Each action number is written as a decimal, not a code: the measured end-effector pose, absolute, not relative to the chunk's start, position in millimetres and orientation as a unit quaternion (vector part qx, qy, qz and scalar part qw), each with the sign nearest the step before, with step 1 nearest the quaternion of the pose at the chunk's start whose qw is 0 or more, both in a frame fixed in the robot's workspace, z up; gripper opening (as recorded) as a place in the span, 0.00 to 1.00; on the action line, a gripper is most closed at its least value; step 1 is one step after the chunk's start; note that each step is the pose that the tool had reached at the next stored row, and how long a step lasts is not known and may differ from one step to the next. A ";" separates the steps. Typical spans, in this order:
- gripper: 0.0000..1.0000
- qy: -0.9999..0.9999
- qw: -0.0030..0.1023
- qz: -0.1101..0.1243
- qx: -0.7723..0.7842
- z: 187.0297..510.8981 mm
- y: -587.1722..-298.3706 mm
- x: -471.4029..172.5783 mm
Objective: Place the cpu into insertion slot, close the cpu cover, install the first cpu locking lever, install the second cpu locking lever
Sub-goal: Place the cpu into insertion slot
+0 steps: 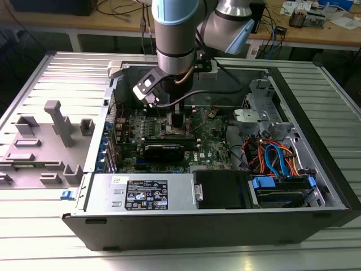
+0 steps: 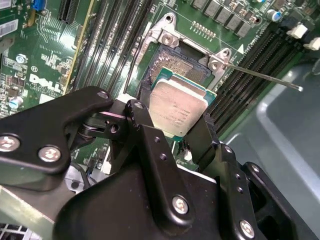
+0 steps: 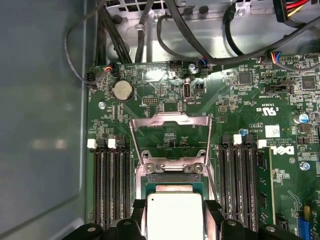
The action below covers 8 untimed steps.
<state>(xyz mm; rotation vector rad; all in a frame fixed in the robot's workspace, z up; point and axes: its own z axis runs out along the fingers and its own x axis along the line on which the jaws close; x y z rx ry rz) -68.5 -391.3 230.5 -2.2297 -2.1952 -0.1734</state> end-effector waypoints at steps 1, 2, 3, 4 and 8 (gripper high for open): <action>0.55 -0.701 0.004 -0.055 -0.711 228.8 -391.3 -68.5; 0.55 -0.701 0.004 -0.055 -0.711 226.0 -391.3 -68.5; 0.55 -0.701 0.004 -0.055 -0.711 224.0 -391.3 -68.5; 0.55 -0.701 0.004 -0.055 -0.711 221.0 -391.2 -68.5; 0.55 -0.701 0.004 -0.056 -0.711 213.3 -391.4 -69.6</action>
